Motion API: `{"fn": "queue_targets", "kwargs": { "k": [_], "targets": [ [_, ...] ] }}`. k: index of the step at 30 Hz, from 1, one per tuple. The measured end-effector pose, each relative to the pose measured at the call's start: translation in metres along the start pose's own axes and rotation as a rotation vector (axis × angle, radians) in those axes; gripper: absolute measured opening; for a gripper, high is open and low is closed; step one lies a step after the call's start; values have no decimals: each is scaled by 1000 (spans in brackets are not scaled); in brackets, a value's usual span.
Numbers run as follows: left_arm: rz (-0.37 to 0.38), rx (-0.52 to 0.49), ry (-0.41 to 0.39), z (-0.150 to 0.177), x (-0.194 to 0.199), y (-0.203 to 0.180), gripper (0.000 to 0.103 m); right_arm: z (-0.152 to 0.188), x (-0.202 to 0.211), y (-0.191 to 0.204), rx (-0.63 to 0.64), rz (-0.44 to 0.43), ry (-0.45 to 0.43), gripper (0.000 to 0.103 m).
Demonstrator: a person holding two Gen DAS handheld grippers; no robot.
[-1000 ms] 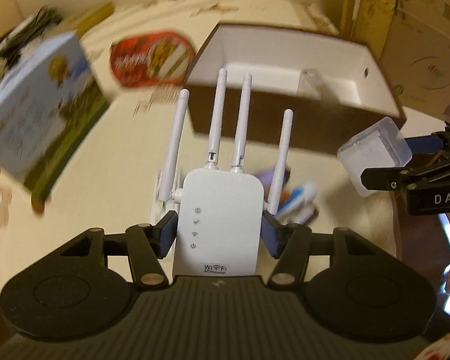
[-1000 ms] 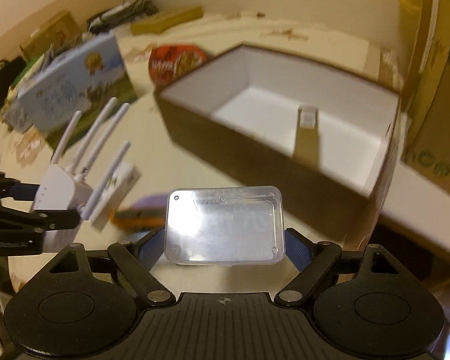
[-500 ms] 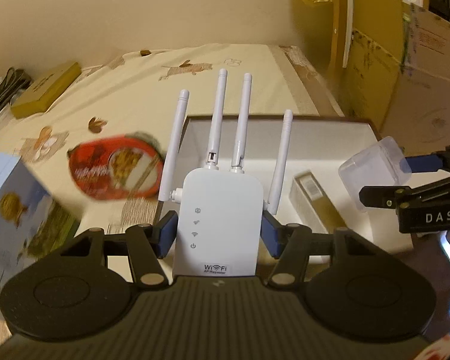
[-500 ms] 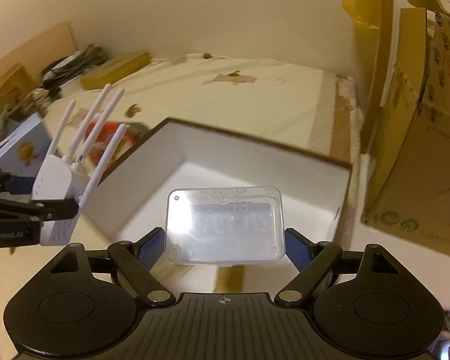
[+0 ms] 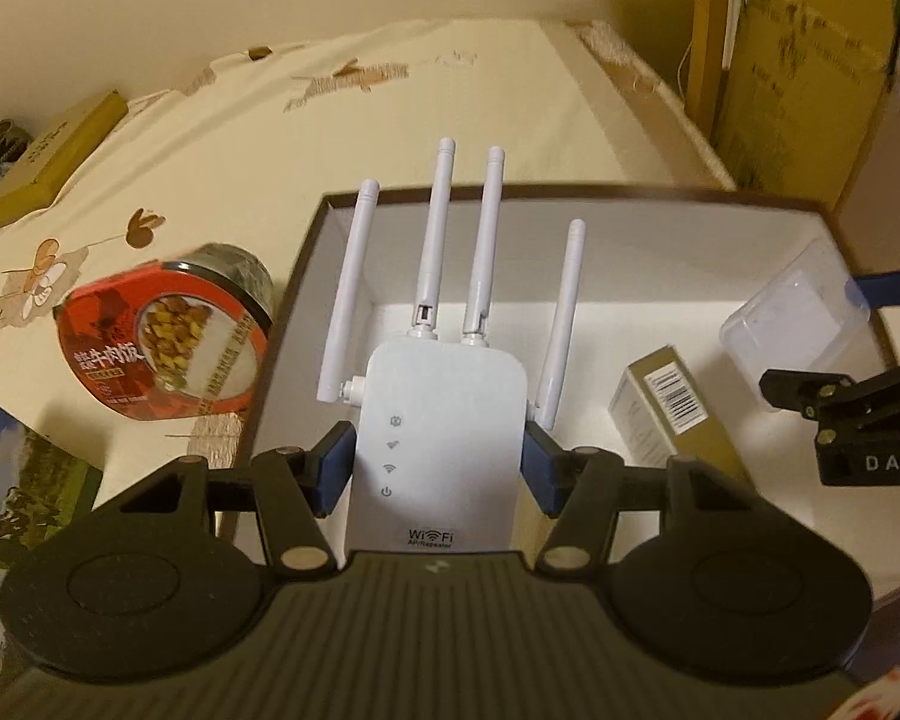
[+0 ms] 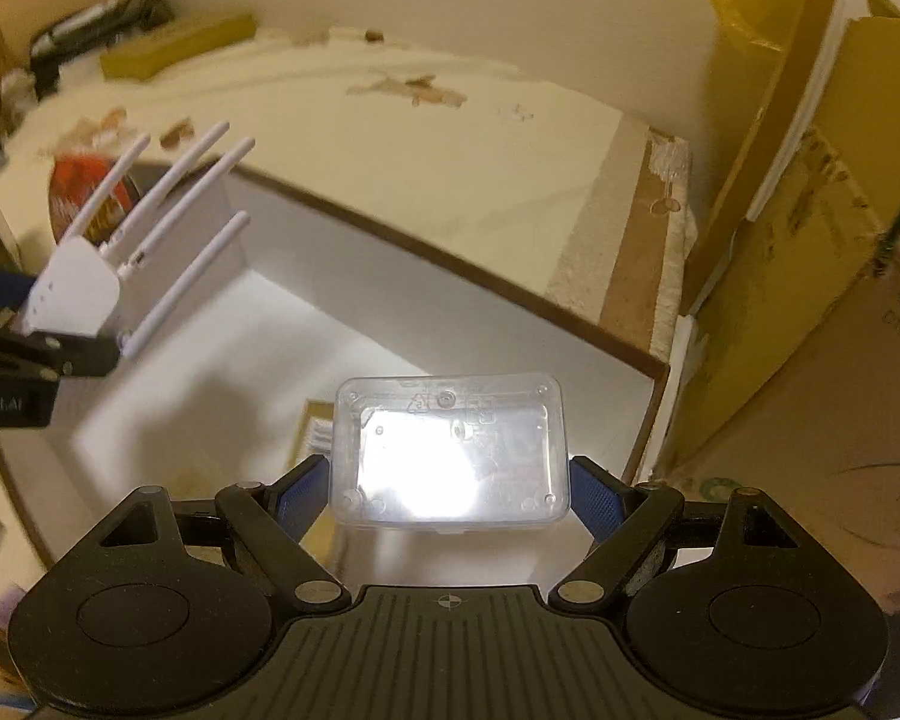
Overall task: Organize rigid objects
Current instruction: 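Open the left tool to drop the router while right releases the clear case, then withdraw both tools from the shoebox toward the remaining items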
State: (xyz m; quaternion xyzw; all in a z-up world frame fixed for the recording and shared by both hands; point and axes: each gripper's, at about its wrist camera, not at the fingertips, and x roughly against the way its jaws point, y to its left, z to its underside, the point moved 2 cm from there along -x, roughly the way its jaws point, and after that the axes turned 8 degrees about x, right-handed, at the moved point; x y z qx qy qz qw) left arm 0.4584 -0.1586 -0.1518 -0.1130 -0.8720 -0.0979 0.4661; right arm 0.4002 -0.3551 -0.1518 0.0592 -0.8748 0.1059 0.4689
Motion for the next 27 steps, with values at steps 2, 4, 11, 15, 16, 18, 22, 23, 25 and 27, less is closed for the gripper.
{"fn": "queue_targets", "kwargs": {
  "k": [2, 4, 11, 15, 16, 18, 22, 23, 25, 27],
  "targets": [
    [-8, -4, 11, 2, -9, -1, 56, 2, -7, -1, 13, -6, 5, 82],
    [-22, -3, 24, 4, -18, -1, 55, 4, -11, 0, 17, -18, 8, 82],
    [-43, -28, 3, 9, -17, 1, 57, 7, -13, -2, -2, -43, -2, 82],
    [-46, -21, 6, 11, -11, 6, 57, 8, -5, -4, -27, -57, -13, 83],
    [-42, -15, 7, 12, -9, 7, 57, 9, -1, -4, -35, -60, -18, 83],
    [-36, -10, 10, 16, -3, 9, 57, 11, 6, -6, -56, -71, -29, 83],
    [-28, 8, 10, 22, 10, 11, 57, 14, 24, -6, -95, -97, -57, 83],
    [-21, 19, 4, 24, 15, 13, 57, 15, 29, -6, -106, -105, -67, 83],
    [-9, 35, -1, 27, 25, 14, 57, 18, 40, -6, -131, -118, -86, 83],
    [11, 44, -6, 30, 37, 17, 57, 23, 52, -6, -157, -129, -103, 83]
  ]
}}
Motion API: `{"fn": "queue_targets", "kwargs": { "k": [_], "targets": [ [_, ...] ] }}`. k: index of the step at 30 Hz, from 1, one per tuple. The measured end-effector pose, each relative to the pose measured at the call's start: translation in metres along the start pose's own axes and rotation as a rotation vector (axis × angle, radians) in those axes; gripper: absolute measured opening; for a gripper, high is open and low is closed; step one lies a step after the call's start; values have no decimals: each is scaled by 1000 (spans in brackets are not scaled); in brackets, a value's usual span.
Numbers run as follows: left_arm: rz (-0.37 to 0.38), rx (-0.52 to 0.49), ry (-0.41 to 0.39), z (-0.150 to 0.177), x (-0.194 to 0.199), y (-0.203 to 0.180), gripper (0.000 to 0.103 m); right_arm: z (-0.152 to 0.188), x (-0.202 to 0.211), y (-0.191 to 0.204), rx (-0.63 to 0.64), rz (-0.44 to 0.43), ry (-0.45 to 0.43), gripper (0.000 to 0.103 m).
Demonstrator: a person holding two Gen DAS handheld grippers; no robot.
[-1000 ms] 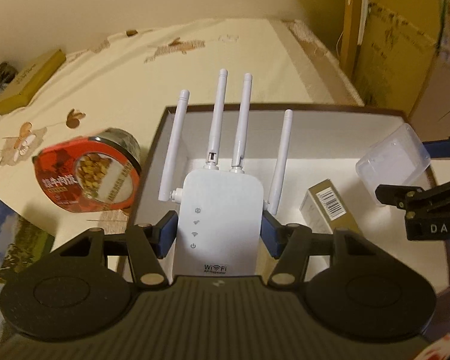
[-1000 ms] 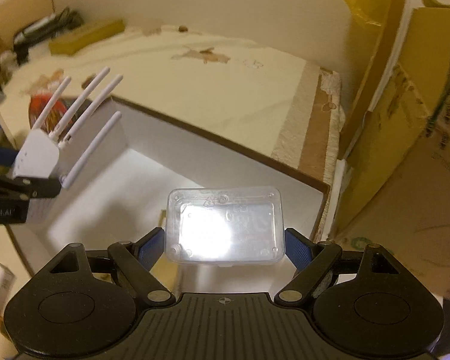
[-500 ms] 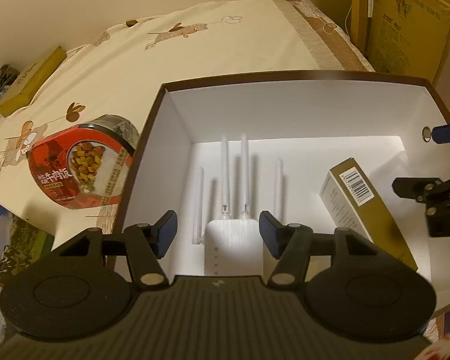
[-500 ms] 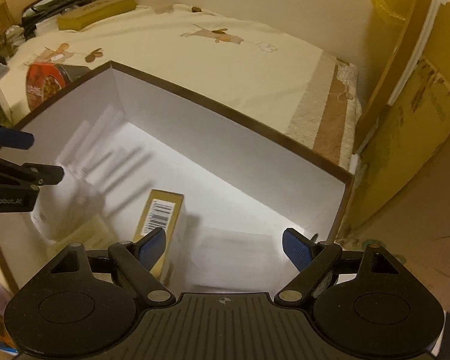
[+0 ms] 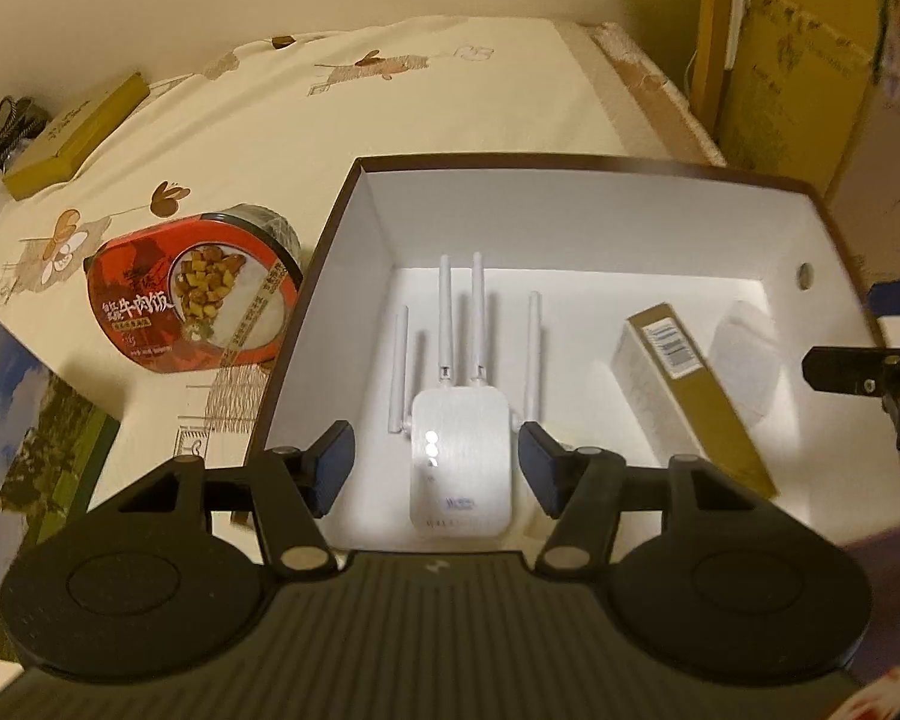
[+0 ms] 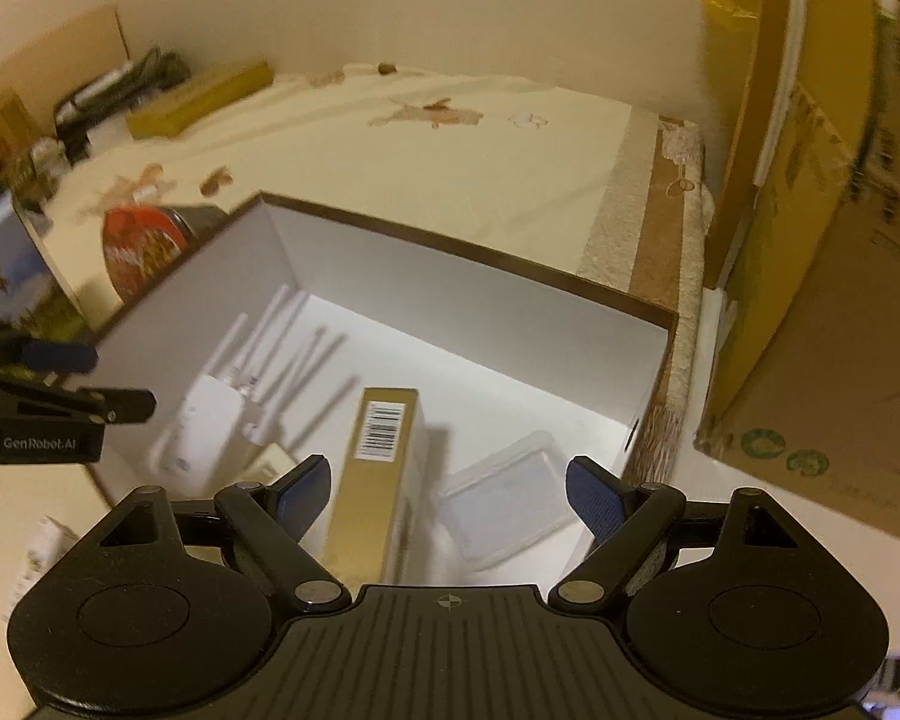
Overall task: Organize rigid objects
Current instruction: 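Withdraw both tools from the shoebox toward the remaining items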
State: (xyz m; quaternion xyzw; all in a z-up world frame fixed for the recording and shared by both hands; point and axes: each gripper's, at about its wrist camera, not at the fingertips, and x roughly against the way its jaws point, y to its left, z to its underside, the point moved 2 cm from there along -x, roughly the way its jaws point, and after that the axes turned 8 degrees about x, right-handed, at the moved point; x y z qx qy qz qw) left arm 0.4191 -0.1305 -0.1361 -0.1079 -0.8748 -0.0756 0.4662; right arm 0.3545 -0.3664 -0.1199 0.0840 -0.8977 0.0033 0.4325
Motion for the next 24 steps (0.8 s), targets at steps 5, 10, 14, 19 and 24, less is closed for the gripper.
{"fn": "queue_targets", "kwargs": {
  "k": [5, 10, 14, 19, 24],
  "targets": [
    [-2, -7, -26, 8, 33, 6, 57, 8, 25, 4, -58, -37, -30, 83],
    [15, 42, -40, 22, 63, 17, 57, 15, 50, 16, -75, -72, -58, 83],
    [29, 99, -41, 38, 84, 26, 57, 22, 67, 27, -80, -101, -78, 83],
    [8, 144, -45, 59, 106, 36, 57, 33, 82, 41, -89, -139, -92, 83],
    [-9, 186, -42, 85, 120, 45, 57, 50, 88, 61, -74, -173, -77, 83]
  ]
}}
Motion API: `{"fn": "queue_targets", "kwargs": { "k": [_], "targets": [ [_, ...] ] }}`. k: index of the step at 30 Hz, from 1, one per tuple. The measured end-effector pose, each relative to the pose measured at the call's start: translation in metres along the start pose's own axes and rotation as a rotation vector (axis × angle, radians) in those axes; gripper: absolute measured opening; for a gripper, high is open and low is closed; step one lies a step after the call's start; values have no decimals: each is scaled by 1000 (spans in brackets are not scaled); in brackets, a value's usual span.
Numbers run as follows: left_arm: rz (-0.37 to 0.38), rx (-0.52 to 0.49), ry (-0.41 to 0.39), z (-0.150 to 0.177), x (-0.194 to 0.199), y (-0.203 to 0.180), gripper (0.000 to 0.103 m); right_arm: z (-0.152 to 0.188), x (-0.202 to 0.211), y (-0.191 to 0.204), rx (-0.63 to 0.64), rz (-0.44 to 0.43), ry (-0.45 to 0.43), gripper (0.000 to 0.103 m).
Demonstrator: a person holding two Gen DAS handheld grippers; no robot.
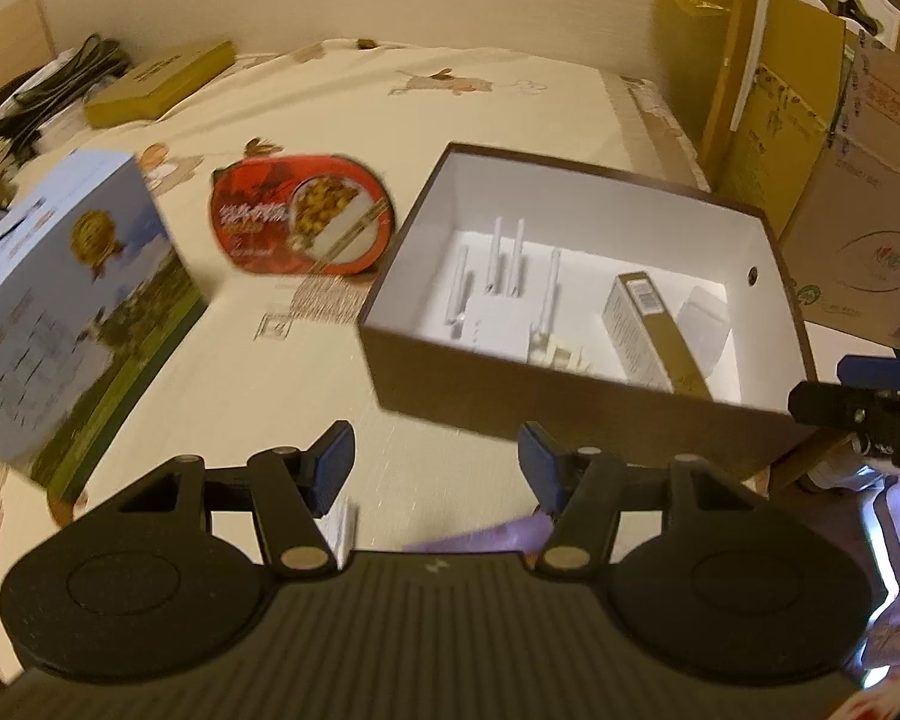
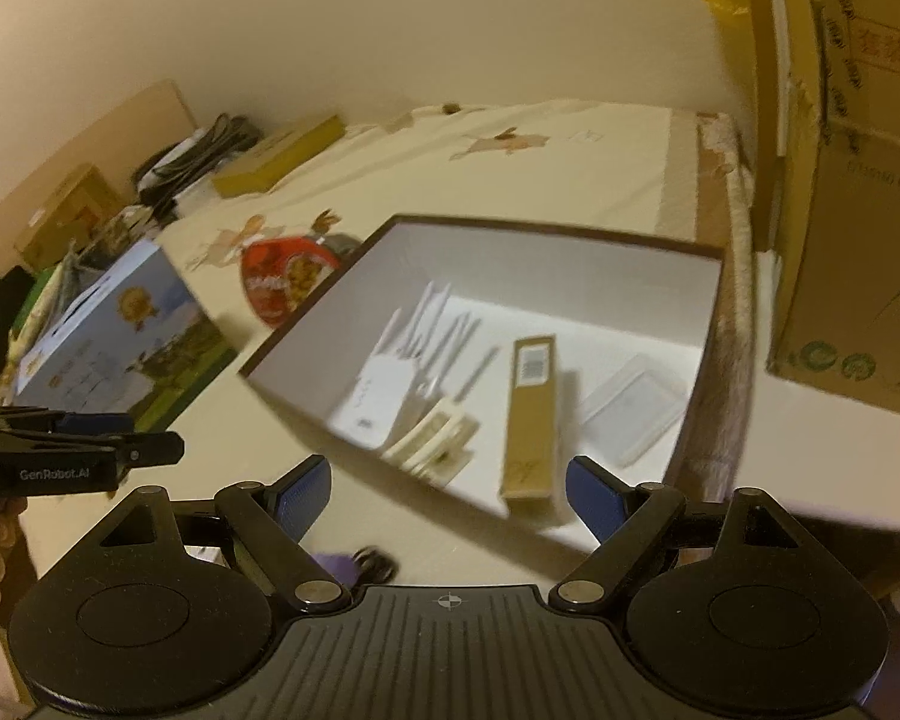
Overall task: Organize rigid objects
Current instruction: 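Withdraw both tools from the shoebox toward the remaining items, then move the right tool toward the spray bottle while left approaches the white ointment box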
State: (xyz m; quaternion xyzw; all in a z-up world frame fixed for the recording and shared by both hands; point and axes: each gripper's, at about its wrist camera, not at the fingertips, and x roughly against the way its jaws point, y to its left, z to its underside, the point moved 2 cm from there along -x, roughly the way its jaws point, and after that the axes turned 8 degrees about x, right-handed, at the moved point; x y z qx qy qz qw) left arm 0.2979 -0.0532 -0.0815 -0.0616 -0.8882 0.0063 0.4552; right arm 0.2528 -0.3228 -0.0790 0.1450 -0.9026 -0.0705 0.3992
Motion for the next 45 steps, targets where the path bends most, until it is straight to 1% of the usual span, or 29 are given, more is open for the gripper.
{"fn": "queue_targets", "kwargs": {
  "k": [5, 10, 14, 20, 26, 34, 45],
  "targets": [
    [-34, 35, 20, 30, 9, 15, 57, 24, -7, 19, 12, -41, 57, 83],
    [-76, 80, 66, 60, 11, 29, 57, 45, -17, 36, 31, -61, 109, 83],
    [-101, 125, 104, 81, 10, 39, 57, 54, -25, 47, 55, -81, 139, 83],
    [-133, 149, 140, 103, 10, 49, 57, 66, -33, 56, 88, -99, 175, 83],
    [-153, 163, 169, 119, 6, 53, 57, 78, -42, 64, 117, -106, 211, 83],
    [-165, 180, 200, 133, -2, 56, 57, 91, -58, 70, 155, -110, 248, 83],
    [-190, 193, 223, 145, -14, 65, 57, 107, -89, 75, 219, -128, 271, 82]
  ]
}}
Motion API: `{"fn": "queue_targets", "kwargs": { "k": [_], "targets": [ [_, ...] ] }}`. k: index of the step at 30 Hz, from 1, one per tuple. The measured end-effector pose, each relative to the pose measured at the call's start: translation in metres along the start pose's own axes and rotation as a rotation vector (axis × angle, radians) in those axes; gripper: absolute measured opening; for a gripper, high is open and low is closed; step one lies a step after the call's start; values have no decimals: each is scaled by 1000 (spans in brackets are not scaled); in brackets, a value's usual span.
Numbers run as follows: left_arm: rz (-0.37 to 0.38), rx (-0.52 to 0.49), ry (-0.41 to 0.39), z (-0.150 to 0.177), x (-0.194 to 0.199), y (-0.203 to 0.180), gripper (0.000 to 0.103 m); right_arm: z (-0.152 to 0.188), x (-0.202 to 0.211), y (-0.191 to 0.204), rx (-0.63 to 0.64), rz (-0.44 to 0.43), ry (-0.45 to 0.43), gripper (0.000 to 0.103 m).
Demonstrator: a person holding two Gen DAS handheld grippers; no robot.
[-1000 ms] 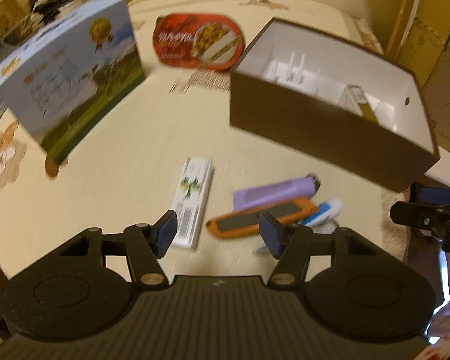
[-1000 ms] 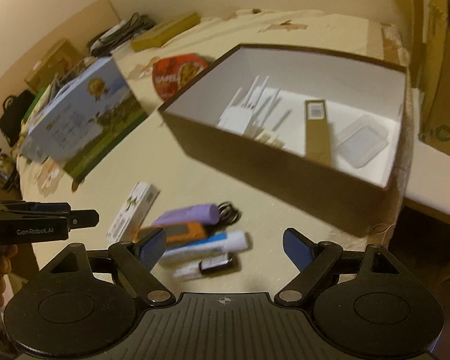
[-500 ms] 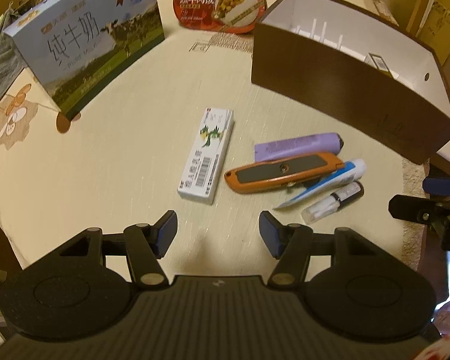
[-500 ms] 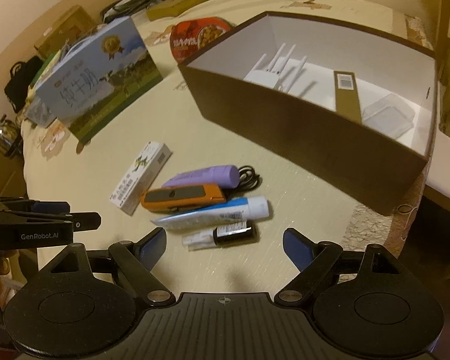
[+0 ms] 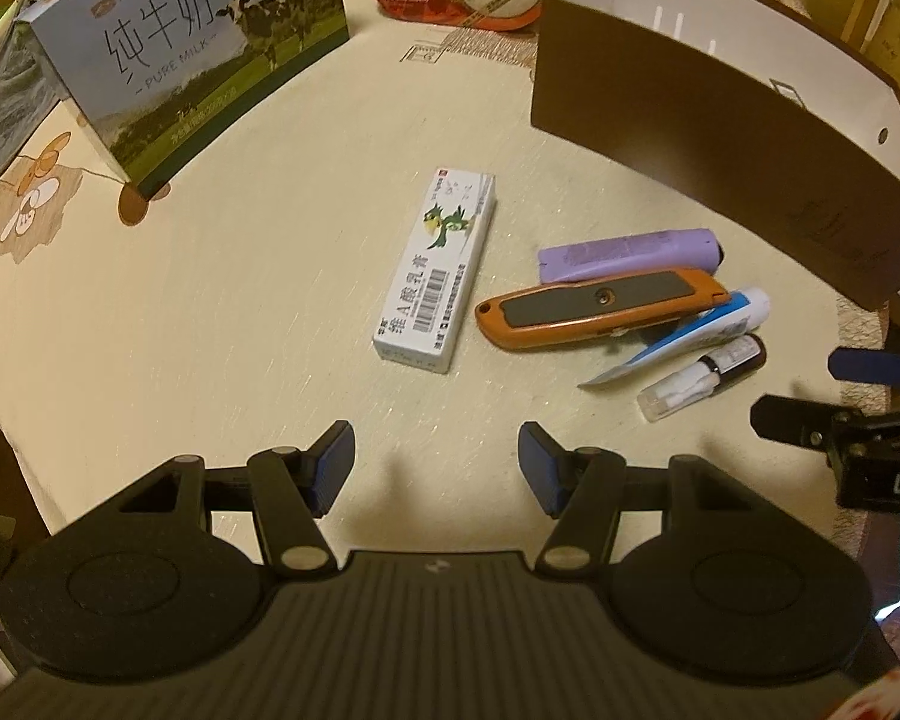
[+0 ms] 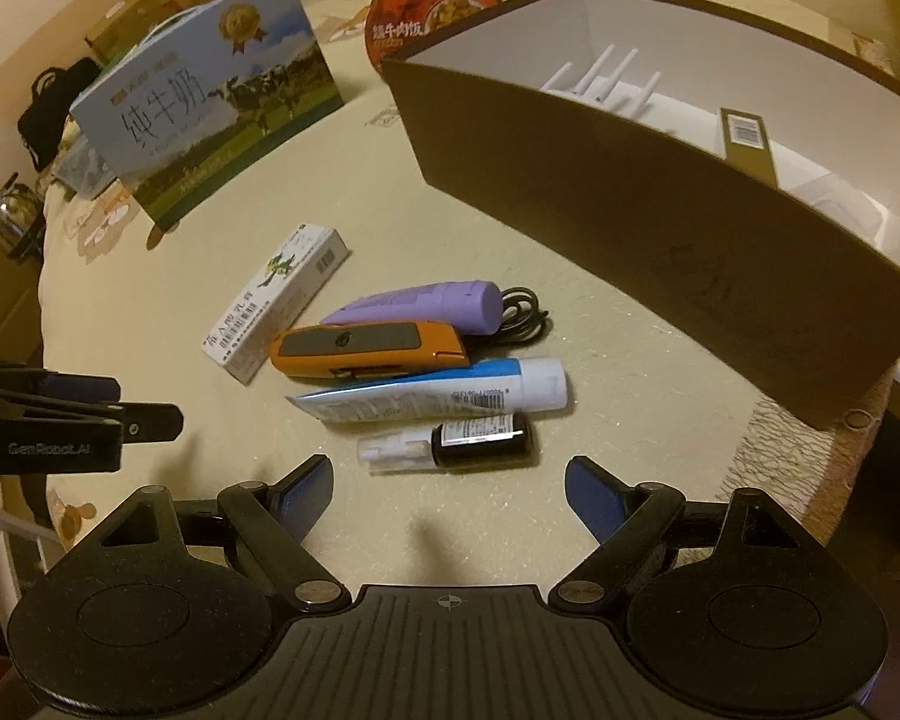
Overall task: Organize rigid objects
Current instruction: 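Move the right tool toward the spray bottle while left approaches the white ointment box, then grasp the brown spray bottle with right while left grasps the white ointment box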
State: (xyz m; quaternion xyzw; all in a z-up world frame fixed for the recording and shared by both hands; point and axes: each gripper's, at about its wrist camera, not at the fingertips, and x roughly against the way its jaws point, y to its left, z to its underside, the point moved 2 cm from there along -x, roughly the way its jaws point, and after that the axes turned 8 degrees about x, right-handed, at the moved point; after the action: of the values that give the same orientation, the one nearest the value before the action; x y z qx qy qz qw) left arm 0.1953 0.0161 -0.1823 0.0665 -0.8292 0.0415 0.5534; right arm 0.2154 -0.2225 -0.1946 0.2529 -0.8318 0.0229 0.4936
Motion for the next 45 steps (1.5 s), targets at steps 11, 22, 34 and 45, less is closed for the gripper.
{"fn": "queue_targets", "kwargs": {
  "k": [11, 22, 34, 45],
  "targets": [
    [-33, 22, 22, 7, -16, 12, 57, -2, -33, -4, 80, 0, 1, 69],
    [-41, 34, 33, 13, -20, 19, 57, 21, -35, 49, 291, -84, 34, 54],
    [-42, 35, 53, 17, -26, 20, 57, 18, -56, 47, 403, -31, 95, 54],
    [-45, 34, 63, 19, -30, 22, 57, 16, -65, 73, 630, -24, 71, 54]
  ]
}}
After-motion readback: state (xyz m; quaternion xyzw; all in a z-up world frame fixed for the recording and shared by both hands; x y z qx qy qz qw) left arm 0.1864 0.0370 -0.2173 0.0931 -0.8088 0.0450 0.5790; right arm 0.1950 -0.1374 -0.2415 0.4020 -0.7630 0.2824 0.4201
